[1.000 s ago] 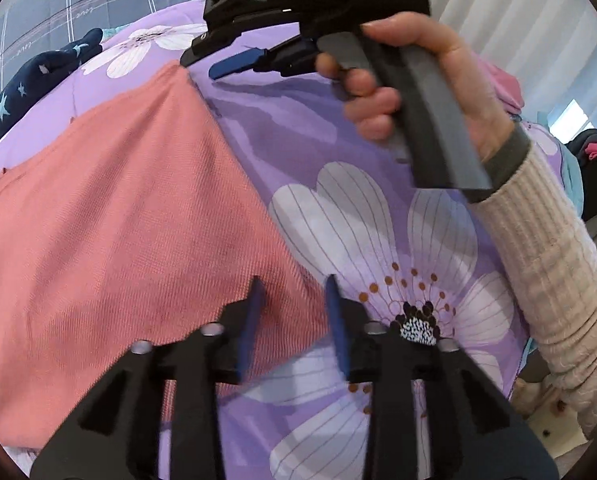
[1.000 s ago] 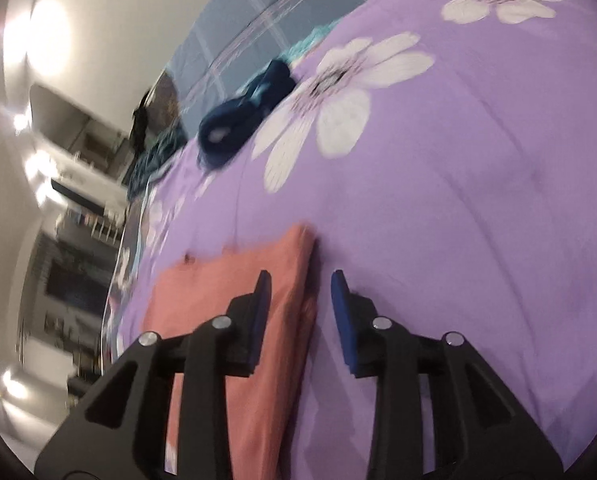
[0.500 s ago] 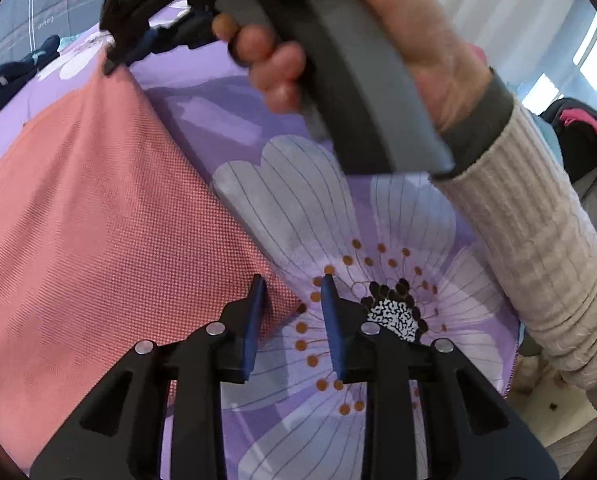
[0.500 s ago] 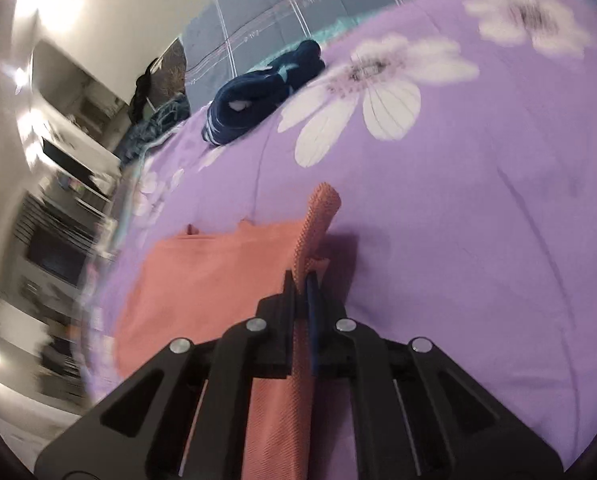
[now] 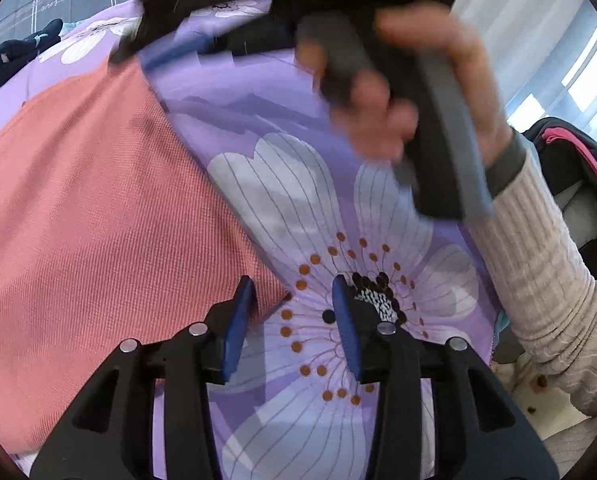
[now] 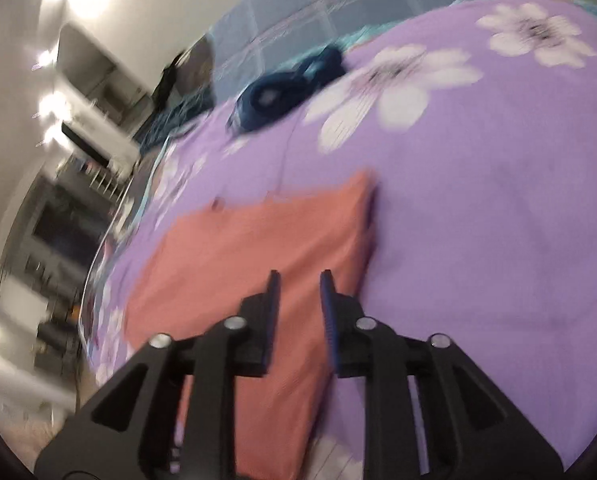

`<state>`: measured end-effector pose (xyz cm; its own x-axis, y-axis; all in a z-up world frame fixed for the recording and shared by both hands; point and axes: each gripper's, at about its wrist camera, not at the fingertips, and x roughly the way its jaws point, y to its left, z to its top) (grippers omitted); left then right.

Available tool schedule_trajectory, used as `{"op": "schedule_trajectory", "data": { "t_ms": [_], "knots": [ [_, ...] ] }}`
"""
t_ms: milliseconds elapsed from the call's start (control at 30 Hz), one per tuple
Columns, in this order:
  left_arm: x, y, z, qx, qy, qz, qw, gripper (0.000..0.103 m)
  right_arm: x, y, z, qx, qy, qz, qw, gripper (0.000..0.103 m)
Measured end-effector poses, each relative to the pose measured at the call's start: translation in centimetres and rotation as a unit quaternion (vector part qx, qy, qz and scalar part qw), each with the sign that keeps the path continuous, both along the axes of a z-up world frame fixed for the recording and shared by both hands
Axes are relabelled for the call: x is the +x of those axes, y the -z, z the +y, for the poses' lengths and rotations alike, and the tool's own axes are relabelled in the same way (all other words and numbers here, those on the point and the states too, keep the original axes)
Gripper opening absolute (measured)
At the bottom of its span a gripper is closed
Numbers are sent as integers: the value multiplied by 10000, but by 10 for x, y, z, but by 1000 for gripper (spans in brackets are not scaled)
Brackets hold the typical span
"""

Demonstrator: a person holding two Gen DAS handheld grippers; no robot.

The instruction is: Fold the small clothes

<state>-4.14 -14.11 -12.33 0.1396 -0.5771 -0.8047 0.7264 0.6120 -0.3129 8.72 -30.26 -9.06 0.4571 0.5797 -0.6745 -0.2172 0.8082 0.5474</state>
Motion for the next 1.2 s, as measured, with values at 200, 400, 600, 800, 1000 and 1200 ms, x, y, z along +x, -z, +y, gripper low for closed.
{"op": "schedule_trajectory", "data": {
  "t_ms": [200,400,600,800,1000,1200],
  "knots": [
    [-4,0,39,-184,-216,160,9995,42,-13,26,30,-1474,185,-115,9888,44],
    [-10,-12,123,-323,-1132,-27,9930,43,-20,24,55,-2037,438,-236,9778,49],
    [-17,-30,250,-535,-2720,-518,9594,47,-19,0,73,-2091,840,-371,9736,47],
    [-20,-24,349,-627,-3842,-606,9191,41,-7,-36,140,-1960,434,-591,9779,47],
    [-11,-9,375,-750,-3896,-328,9173,27,9,-42,246,-2134,-441,-771,9729,51],
    [9,1,379,-901,-3796,-229,9205,27,49,-32,343,-2446,-882,-633,9635,51]
  ]
}}
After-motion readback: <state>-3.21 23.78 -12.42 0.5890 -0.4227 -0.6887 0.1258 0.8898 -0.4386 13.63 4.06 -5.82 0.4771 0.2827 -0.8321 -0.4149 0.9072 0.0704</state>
